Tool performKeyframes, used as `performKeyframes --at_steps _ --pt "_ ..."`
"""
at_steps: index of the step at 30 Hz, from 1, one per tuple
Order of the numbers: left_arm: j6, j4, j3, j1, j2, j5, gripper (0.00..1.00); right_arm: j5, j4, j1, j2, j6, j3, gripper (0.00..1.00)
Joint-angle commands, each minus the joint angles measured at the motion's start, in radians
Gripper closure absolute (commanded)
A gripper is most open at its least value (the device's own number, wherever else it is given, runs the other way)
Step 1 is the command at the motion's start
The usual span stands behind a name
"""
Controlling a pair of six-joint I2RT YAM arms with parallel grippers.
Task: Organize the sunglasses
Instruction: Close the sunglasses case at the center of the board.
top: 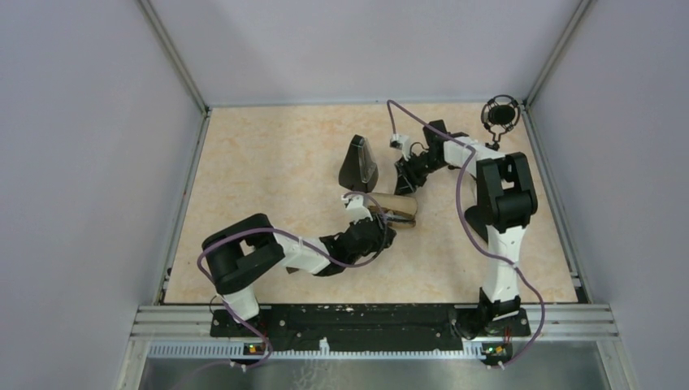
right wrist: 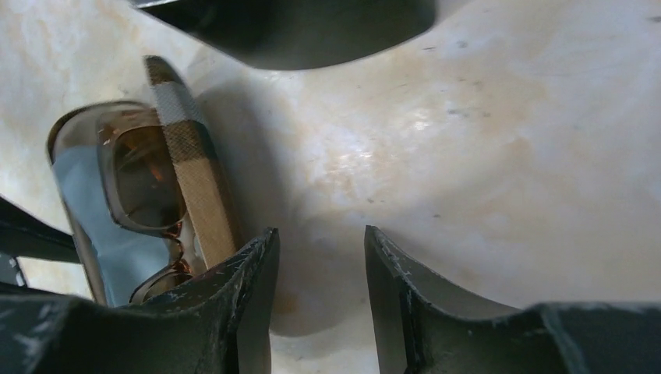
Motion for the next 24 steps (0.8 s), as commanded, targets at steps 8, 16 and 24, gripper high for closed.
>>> performKeyframes --at_steps 8,16,24 --pt "0.042 0.017 0.073 0.037 0.052 -0.041 0.64 0.031 0.024 0.056 -0.139 -0.042 -0.094 0.55" --pt "0.073 0.094 0.071 0.047 0.067 -0.026 0.66 0.188 0.165 0.122 -0.256 0.08 -0.266 0.56" --pt "0.082 0.124 0.091 0.049 0.094 -0.007 0.67 0.339 0.276 0.26 -0.462 0.247 -0.473 0.54"
